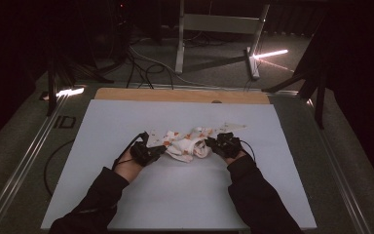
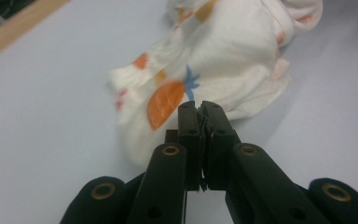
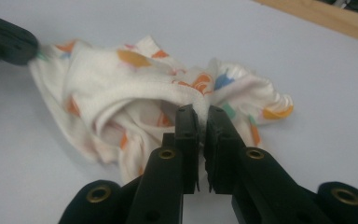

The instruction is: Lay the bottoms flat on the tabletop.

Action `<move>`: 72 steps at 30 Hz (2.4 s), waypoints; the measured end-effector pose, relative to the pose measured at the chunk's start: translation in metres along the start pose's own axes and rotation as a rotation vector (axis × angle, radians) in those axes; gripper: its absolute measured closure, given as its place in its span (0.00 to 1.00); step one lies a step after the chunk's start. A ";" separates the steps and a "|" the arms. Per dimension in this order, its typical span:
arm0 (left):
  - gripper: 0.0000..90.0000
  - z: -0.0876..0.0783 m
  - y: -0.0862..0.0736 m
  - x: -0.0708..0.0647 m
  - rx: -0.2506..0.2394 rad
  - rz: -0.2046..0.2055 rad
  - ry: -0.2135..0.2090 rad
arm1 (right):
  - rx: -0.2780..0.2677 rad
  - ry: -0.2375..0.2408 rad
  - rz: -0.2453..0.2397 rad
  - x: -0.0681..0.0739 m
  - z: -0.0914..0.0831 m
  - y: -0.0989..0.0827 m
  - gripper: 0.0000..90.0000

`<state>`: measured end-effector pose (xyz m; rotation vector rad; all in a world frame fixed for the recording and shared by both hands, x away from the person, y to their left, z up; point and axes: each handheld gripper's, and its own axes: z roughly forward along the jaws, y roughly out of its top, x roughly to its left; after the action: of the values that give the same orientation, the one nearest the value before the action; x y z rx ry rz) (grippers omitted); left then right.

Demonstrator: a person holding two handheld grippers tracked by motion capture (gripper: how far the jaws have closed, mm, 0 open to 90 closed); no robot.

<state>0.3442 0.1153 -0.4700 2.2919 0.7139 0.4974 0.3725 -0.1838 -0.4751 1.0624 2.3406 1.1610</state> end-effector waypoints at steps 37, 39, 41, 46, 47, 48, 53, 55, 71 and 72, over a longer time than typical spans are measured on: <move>0.97 -0.054 -0.050 -0.092 0.079 0.145 -0.249 | 0.151 0.138 -0.179 0.043 -0.043 -0.062 0.91; 0.97 -0.053 -0.053 -0.095 0.097 0.172 -0.235 | 0.159 0.154 -0.167 0.043 -0.046 -0.066 0.92; 0.97 -0.051 -0.056 -0.093 0.111 0.168 -0.231 | 0.165 0.168 -0.165 0.046 -0.047 -0.070 0.91; 0.96 -0.049 -0.067 -0.087 0.135 0.127 -0.243 | 0.188 0.214 -0.171 0.055 -0.051 -0.075 0.85; 0.96 -0.049 -0.068 -0.086 0.132 0.121 -0.250 | 0.185 0.211 -0.170 0.055 -0.053 -0.075 0.82; 0.95 -0.050 -0.069 -0.085 0.126 0.115 -0.252 | 0.175 0.211 -0.157 0.054 -0.055 -0.073 0.79; 0.67 -0.060 -0.062 -0.070 0.074 0.050 -0.237 | 0.092 0.156 -0.135 0.041 -0.071 -0.055 0.62; 0.58 -0.062 -0.057 -0.065 0.065 0.027 -0.215 | 0.063 0.130 -0.110 0.034 -0.074 -0.047 0.61; 0.53 -0.005 -0.023 -0.024 0.090 -0.179 -0.079 | 0.073 0.015 0.000 0.007 -0.026 -0.034 0.57; 0.54 0.000 -0.023 -0.024 0.098 -0.193 -0.071 | 0.079 0.009 0.007 0.007 -0.024 -0.035 0.57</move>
<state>0.3172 0.1146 -0.4900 2.2884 0.9308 0.2955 0.3376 -0.2057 -0.4879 1.0945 2.4095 1.0860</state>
